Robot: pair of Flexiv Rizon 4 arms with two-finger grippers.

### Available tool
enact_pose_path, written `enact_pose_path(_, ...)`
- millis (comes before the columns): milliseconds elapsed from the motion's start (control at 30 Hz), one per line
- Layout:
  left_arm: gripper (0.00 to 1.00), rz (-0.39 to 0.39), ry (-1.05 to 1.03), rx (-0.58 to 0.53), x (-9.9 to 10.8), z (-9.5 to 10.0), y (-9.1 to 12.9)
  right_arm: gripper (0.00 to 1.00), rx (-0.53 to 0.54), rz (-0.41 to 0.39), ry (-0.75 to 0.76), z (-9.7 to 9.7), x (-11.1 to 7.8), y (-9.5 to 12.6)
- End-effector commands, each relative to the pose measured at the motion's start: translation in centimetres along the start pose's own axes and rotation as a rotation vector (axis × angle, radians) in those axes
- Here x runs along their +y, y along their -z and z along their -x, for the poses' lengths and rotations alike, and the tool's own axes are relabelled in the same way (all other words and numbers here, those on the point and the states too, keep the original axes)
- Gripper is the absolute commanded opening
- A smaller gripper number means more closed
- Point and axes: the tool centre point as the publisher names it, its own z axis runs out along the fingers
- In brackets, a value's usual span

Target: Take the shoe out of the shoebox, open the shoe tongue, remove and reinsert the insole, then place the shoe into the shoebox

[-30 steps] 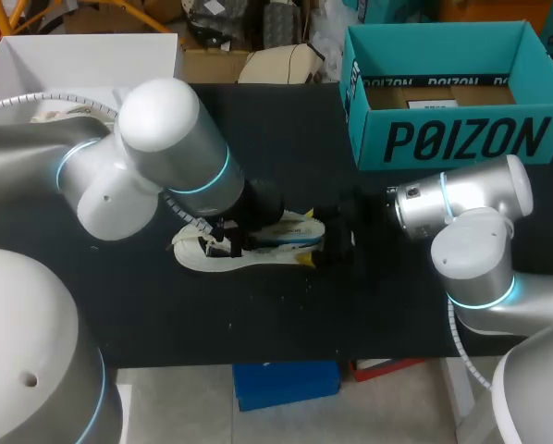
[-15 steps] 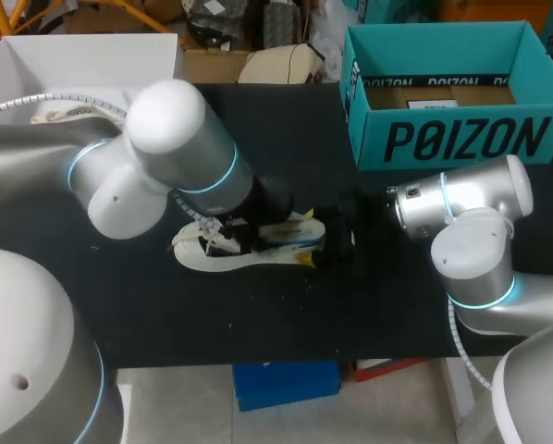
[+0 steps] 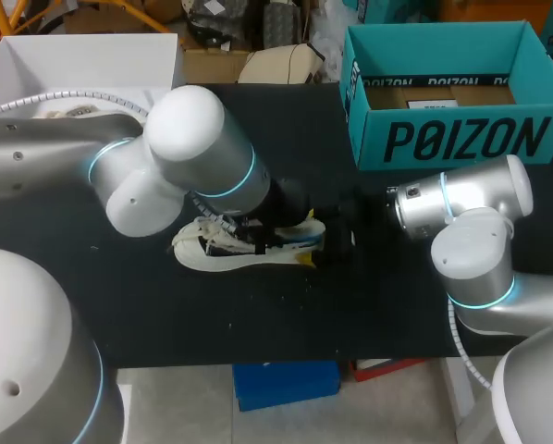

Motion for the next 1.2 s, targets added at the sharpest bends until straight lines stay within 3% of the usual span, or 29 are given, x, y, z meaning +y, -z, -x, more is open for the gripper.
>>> enact_pose_path(33, 0.38, -0.002, -0.004, -0.002, -0.7, 0.2, -0.8, 0.00, 0.001, -0.003, -0.001, 0.2, -0.3, 0.0)
enact_pose_path(567, 0.36, -0.034, -0.044, 0.000, -3.0, 0.9, -1.3, 0.00, 0.001, -0.003, -0.001, 0.2, -0.3, 0.0)
enact_pose_path(600, 0.31, -0.035, -0.045, 0.001, -3.2, 0.9, -1.3, 0.00, 0.001, -0.003, -0.001, 0.2, -0.3, 0.0)
enact_pose_path(633, 0.09, -0.035, -0.046, 0.001, -3.2, 0.9, -1.3, 0.00, 0.001, -0.003, -0.001, 0.2, -0.3, 0.0)
enact_pose_path(667, 0.00, -0.035, -0.047, 0.001, -3.3, 0.9, -1.2, 0.00, 0.001, -0.003, -0.001, 0.2, -0.3, 0.0)
enact_pose_path(767, 0.00, -0.027, -0.053, 0.001, -3.5, 0.7, -0.9, 0.00, 0.001, -0.003, -0.001, 0.2, -0.3, 0.0)
enact_pose_path(967, 0.00, -0.062, -0.071, 0.015, -3.8, -0.2, 2.0, 0.00, 0.001, -0.003, -0.001, 0.2, -0.3, 0.0)
enact_pose_path(1200, 0.00, -0.177, -0.078, 0.007, -5.5, -0.4, 6.8, 0.00, 0.001, -0.003, -0.001, 0.2, -0.3, 0.0)
